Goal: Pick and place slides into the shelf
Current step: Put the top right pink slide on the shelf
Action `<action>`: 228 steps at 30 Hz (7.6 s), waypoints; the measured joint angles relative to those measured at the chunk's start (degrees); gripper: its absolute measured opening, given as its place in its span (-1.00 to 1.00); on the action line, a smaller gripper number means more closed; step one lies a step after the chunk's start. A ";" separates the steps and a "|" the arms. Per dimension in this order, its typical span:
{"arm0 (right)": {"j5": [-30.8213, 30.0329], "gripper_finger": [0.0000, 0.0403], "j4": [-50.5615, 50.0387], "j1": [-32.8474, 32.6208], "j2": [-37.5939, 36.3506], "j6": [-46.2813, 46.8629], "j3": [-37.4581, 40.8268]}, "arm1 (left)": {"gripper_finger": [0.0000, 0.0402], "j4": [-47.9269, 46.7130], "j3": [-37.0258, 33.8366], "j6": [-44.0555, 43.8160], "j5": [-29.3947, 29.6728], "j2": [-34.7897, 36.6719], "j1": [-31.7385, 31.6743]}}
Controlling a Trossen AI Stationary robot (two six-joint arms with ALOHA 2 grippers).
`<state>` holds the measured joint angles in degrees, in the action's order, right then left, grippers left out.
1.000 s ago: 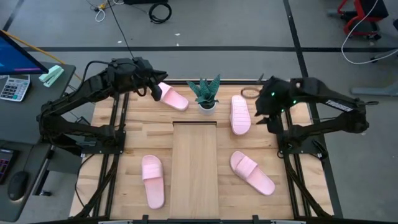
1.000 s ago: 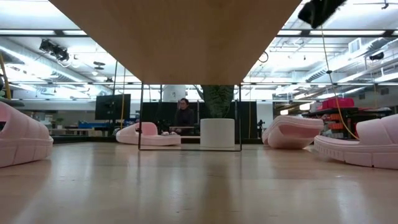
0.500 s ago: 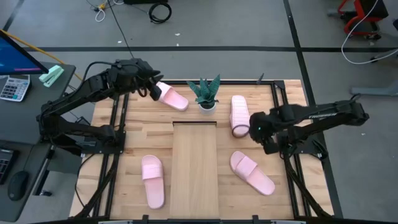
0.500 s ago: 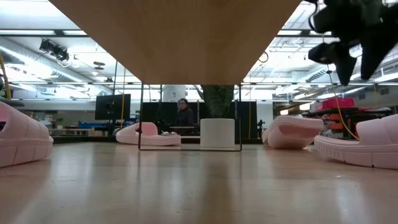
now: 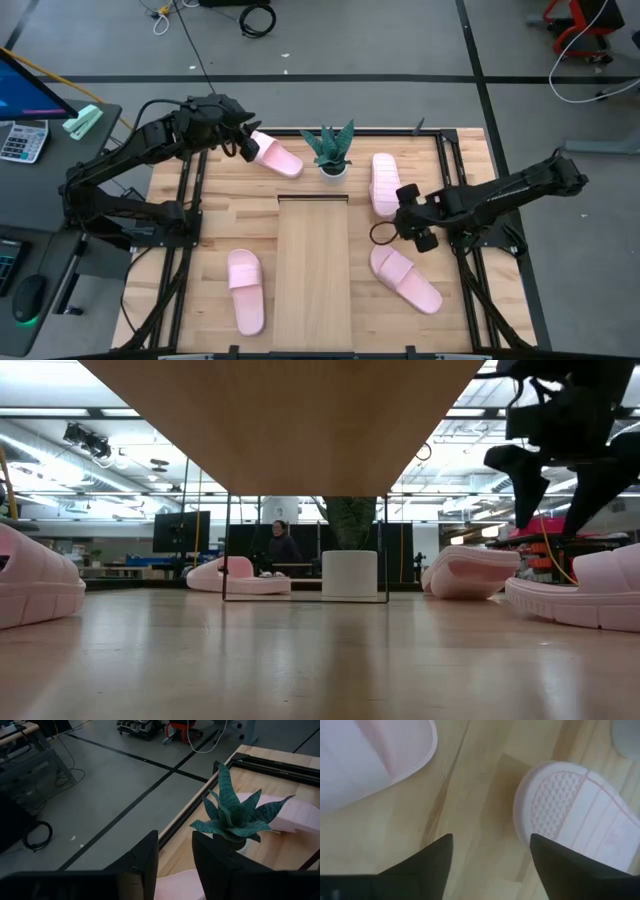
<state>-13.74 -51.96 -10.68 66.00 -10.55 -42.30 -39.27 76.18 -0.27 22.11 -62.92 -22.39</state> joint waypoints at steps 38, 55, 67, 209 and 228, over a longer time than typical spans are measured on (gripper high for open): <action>-22.94 0.56 16.94 7.69 20.50 6.39 -0.88 | -0.32 -3.21 0.00 -0.51 -0.04 0.00 0.07; -20.63 -0.78 6.82 13.32 17.22 4.68 -8.93 | -0.34 -2.97 0.00 -0.47 -0.04 0.00 0.07; -6.51 -0.78 -22.46 17.77 5.83 5.68 -40.17 | -0.35 -2.91 0.00 0.10 -0.04 0.00 0.09; -38.77 -0.13 30.08 -44.50 44.88 134.68 -40.88 | -0.57 8.13 0.00 -17.14 4.85 -2.82 16.92; -36.74 -0.13 29.26 -45.53 44.13 135.26 -40.90 | -0.53 7.60 -0.01 -17.06 4.84 -2.82 16.92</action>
<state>-50.47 -22.70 -56.21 110.13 124.71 -83.20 -31.67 76.17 -17.32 26.95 -65.73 -5.48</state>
